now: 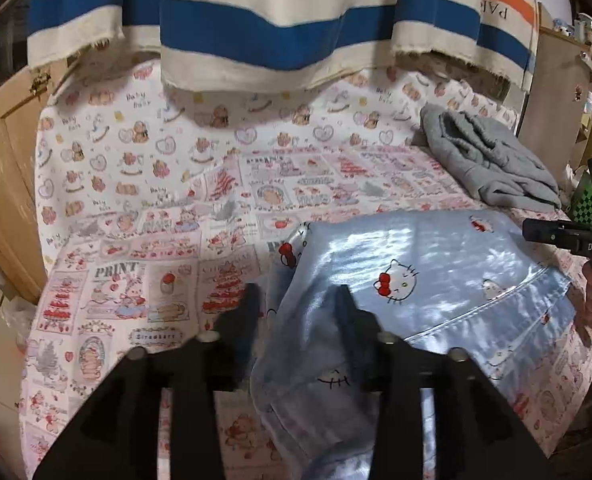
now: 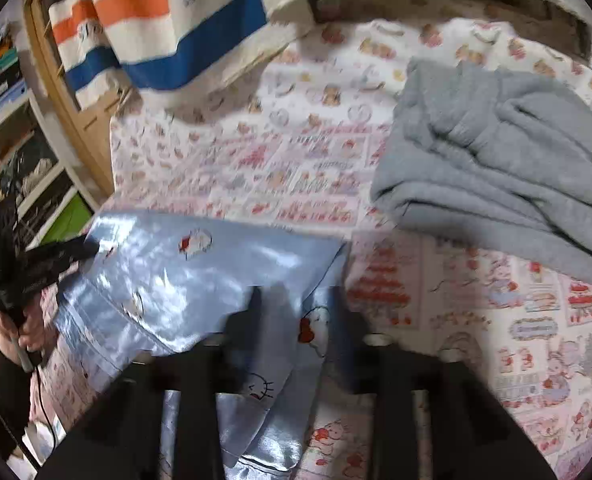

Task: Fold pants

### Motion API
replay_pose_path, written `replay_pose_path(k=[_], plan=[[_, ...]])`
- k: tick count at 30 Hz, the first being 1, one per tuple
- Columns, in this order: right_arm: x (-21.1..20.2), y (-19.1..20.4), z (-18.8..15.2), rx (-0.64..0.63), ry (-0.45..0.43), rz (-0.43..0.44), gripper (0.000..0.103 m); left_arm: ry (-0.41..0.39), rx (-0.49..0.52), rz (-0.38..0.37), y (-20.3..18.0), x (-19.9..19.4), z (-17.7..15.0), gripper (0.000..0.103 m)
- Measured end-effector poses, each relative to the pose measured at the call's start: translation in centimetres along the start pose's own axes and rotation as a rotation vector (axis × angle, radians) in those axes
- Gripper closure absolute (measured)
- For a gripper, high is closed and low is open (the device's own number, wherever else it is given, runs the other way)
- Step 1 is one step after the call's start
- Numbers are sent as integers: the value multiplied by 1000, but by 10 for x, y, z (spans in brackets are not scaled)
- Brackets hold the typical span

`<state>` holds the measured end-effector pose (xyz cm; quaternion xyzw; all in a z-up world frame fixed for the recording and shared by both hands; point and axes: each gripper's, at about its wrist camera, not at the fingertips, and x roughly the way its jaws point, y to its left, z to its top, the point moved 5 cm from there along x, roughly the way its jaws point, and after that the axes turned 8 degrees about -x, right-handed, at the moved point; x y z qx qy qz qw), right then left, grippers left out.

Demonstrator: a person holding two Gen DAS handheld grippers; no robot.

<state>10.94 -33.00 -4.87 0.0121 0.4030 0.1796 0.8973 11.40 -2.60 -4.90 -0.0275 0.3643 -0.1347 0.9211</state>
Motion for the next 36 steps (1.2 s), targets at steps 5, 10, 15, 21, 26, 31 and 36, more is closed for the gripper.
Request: replay_pose_path(k=[5, 10, 15, 21, 26, 31, 36], plan=[[-17, 0, 5, 9, -43, -3, 29, -18, -37, -12, 0, -14, 3, 19], [-35, 5, 9, -28, -114, -36, 12, -71, -25, 8, -4, -26, 5, 0], [-37, -1, 7, 18, -100, -22, 1, -21, -94, -21, 3, -21, 3, 0], [-25, -13, 2, 67, -74, -33, 1, 22, -164, -61, 9, -8, 0, 0], [5, -7, -3, 58, 27, 16, 1, 73, -167, -134, 4, 13, -1, 10], [22, 9, -11, 95, 68, 106, 1, 126, -206, -205, -2, 23, -5, 31], [30, 30, -11, 27, 69, 103, 1, 131, -148, -207, -17, 26, -7, 36]])
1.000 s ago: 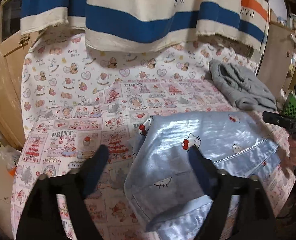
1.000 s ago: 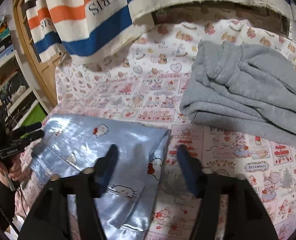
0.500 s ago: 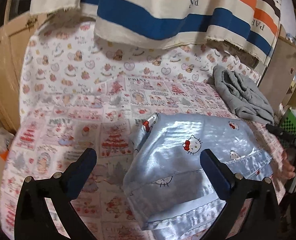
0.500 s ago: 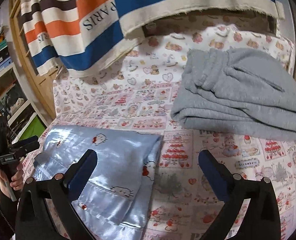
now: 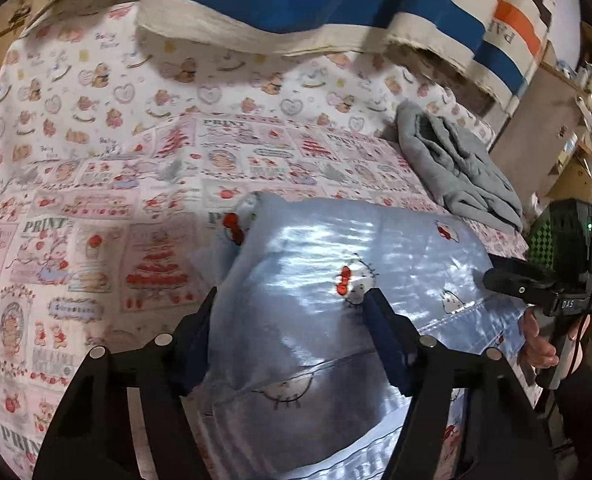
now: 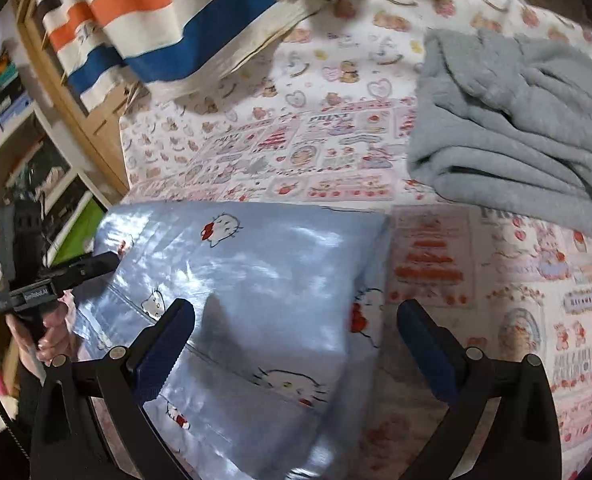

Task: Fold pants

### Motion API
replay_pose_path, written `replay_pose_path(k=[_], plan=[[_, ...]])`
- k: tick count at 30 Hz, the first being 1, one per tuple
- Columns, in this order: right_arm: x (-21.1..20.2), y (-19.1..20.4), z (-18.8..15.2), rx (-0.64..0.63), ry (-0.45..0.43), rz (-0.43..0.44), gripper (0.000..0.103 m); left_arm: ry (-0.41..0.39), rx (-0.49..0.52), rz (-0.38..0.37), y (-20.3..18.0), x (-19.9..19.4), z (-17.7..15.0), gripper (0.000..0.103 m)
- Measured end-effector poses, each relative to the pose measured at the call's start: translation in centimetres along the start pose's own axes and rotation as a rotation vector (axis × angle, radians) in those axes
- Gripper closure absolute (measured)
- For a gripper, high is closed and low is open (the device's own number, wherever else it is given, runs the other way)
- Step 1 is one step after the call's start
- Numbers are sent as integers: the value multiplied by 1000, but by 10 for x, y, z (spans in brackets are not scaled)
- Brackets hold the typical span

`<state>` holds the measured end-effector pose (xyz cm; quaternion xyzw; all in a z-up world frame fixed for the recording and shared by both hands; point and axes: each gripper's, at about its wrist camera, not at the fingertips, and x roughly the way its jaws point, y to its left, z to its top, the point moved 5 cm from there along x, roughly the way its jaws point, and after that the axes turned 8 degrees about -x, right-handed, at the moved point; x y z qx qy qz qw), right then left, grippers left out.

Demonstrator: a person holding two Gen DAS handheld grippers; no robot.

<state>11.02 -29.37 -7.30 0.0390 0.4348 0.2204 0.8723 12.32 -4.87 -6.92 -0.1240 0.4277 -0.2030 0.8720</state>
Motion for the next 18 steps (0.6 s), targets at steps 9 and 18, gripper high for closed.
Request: replay_pose_path(k=[9, 18], plan=[[12, 31, 3, -99, 19, 17, 21, 22, 41, 7, -14, 12, -7, 48], [11, 27, 1, -101, -2, -33, 72, -5, 88, 59, -26, 14, -11, 91]])
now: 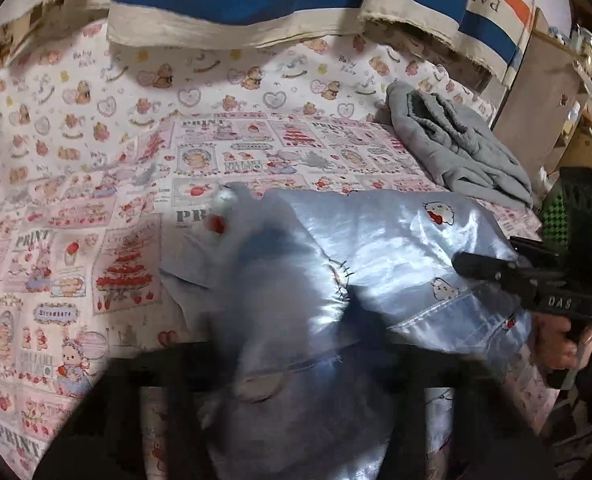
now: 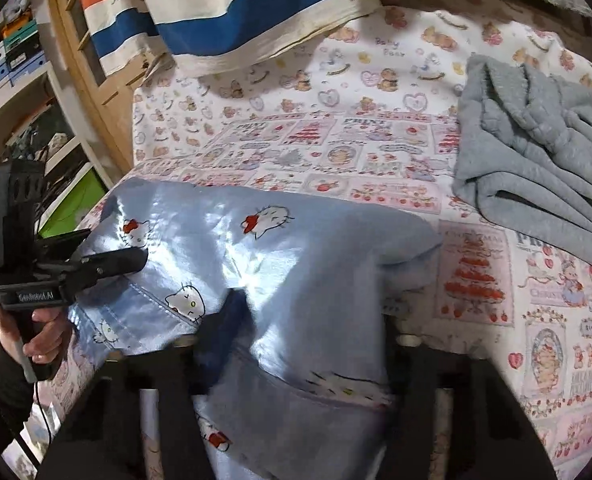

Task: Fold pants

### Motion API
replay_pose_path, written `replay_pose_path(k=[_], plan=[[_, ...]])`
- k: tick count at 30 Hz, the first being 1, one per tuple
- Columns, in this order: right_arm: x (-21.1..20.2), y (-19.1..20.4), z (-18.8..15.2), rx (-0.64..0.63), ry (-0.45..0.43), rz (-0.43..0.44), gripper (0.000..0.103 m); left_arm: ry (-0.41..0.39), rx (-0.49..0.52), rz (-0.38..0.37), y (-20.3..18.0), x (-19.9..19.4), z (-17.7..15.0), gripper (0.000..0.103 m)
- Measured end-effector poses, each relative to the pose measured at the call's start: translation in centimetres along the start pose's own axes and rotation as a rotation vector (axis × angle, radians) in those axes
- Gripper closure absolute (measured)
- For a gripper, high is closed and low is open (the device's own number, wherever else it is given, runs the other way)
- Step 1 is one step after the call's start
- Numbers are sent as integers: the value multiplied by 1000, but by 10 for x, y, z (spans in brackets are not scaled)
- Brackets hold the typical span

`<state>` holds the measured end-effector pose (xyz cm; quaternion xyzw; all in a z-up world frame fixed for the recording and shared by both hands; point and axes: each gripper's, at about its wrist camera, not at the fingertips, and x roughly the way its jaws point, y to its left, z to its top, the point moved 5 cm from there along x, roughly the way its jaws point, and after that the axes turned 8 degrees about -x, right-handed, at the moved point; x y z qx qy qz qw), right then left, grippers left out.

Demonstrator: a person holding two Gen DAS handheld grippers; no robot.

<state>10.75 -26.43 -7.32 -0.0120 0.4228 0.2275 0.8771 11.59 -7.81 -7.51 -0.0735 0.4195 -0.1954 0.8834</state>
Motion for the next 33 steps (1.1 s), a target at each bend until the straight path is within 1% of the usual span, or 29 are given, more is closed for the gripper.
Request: replay_pose_path(k=[1, 2, 3, 5, 9, 20, 22, 23, 25, 27, 28, 29, 30, 31, 32, 33], plan=[[1, 1, 0, 0, 3, 19, 80, -4, 13, -16, -4, -1, 0, 94], [1, 2, 0, 1, 7, 35, 87, -16, 29, -7, -6, -3, 0, 95], [0, 4, 1, -3, 0, 27, 90, -30, 51, 12, -10, -4, -1, 95], [-5, 10, 3, -29, -29, 10, 94, -57, 96, 27, -16, -10, -1, 96], [-16, 20, 8, -63, -81, -12, 96, -111, 116, 46, -20, -25, 4, 97], [-62, 39, 34, -125, -208, -59, 96, -246, 162, 36, -37, -74, 30, 97], [-68, 41, 38, -137, -214, -71, 96, -248, 163, 35, -40, -77, 34, 97], [-69, 41, 40, -142, -205, -84, 96, -237, 156, 34, -40, -75, 36, 97], [-64, 35, 39, -120, -178, -100, 96, -205, 141, 27, -38, -65, 38, 96], [-54, 27, 34, -96, -141, -108, 95, -167, 122, 43, -32, -50, 34, 94], [-49, 24, 30, -88, -128, -110, 94, -138, 109, 38, -28, -40, 30, 92], [-44, 20, 25, -77, -106, -117, 91, -113, 97, 34, -25, -32, 26, 88], [-39, 16, 20, -71, -89, -135, 88, -90, 86, 41, -20, -24, 21, 87], [-36, 13, 16, -69, -80, -148, 85, -81, 82, 48, -18, -19, 17, 82], [-33, 8, 11, -69, -67, -168, 77, -74, 84, 64, -15, -16, 13, 69], [-31, 5, 9, -67, -60, -179, 72, -69, 89, 84, -12, -13, 11, 58]])
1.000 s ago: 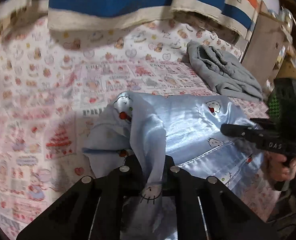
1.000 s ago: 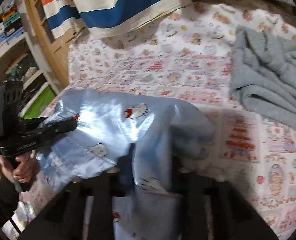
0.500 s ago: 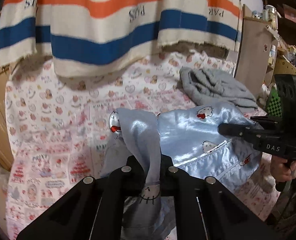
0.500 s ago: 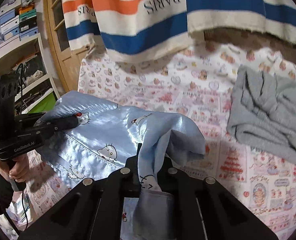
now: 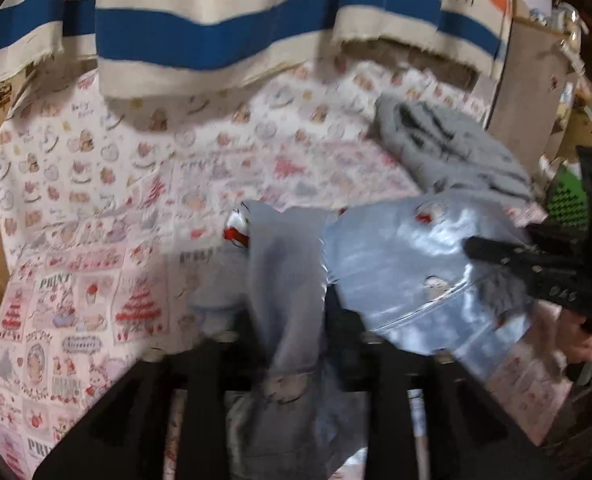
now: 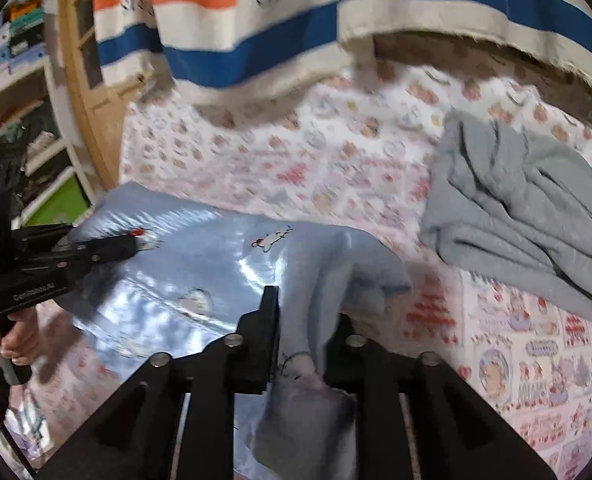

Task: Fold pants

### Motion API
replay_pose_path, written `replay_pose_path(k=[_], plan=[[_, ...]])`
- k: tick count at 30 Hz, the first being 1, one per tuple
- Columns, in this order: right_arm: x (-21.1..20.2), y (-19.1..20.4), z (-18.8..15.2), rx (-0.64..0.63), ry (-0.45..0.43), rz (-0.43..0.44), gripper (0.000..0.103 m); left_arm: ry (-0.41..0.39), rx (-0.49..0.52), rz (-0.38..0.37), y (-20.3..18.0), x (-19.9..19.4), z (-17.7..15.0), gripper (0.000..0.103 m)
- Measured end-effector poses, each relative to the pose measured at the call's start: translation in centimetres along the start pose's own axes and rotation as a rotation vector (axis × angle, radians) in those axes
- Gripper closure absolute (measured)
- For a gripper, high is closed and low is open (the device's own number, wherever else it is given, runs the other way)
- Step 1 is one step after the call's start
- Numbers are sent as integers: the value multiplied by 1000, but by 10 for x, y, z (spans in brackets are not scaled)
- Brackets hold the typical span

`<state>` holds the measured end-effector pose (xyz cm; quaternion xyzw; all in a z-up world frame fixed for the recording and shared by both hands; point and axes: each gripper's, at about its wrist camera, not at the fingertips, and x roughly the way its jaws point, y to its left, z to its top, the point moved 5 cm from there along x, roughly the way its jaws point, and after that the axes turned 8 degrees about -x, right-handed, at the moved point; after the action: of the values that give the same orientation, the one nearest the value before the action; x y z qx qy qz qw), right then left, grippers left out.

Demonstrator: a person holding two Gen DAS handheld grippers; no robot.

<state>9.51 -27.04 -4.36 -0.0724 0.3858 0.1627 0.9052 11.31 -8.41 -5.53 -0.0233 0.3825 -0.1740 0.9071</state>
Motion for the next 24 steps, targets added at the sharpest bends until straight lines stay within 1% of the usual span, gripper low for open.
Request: replay_pose_path(k=[1, 2, 3, 5, 8, 10, 12, 14, 15, 16, 18, 19, 20, 21, 22, 23, 24], plan=[[1, -4, -3, 5, 4, -6, 58, 2, 0, 17, 3, 1, -2, 35], [0, -8, -5, 14, 3, -6, 43, 0, -9, 22, 6, 1, -3, 26], [-1, -13, -8, 31, -1, -2, 35, -7, -26, 11, 10, 0, -3, 26], [-1, -22, -11, 52, 8, 4, 33, 1, -48, -11, 15, -1, -2, 26], [6, -36, -17, 90, 44, -5, 29, 14, -69, 12, 23, 3, 0, 26], [12, -42, -19, 115, 61, 1, 28, 24, -78, 6, 25, 8, 1, 25], [19, -46, -22, 139, 78, 34, 28, 47, -87, -17, 25, 16, 2, 24], [22, -45, -21, 136, 72, 56, 27, 107, -97, -74, 22, 28, 1, 25], [24, -43, -19, 125, 74, 70, 27, 126, -90, -89, 20, 31, 3, 25], [26, -41, -18, 119, 77, 78, 27, 119, -92, -85, 20, 31, 6, 25], [28, -35, -15, 107, 87, 100, 27, 139, -101, -87, 17, 34, 6, 29], [28, -31, -14, 96, 91, 122, 27, 133, -90, -84, 14, 34, 6, 37], [29, -28, -13, 86, 93, 127, 27, 133, -78, -82, 11, 34, 6, 52], [30, -23, -12, 67, 96, 122, 28, 136, -69, -86, 7, 33, 5, 57], [31, -19, -12, 55, 97, 121, 31, 133, -65, -93, 4, 33, 5, 63], [31, -13, -11, 35, 96, 121, 37, 134, -56, -99, 1, 33, 5, 69], [32, -8, -11, 16, 95, 121, 45, 138, -37, -104, -4, 33, 4, 71]])
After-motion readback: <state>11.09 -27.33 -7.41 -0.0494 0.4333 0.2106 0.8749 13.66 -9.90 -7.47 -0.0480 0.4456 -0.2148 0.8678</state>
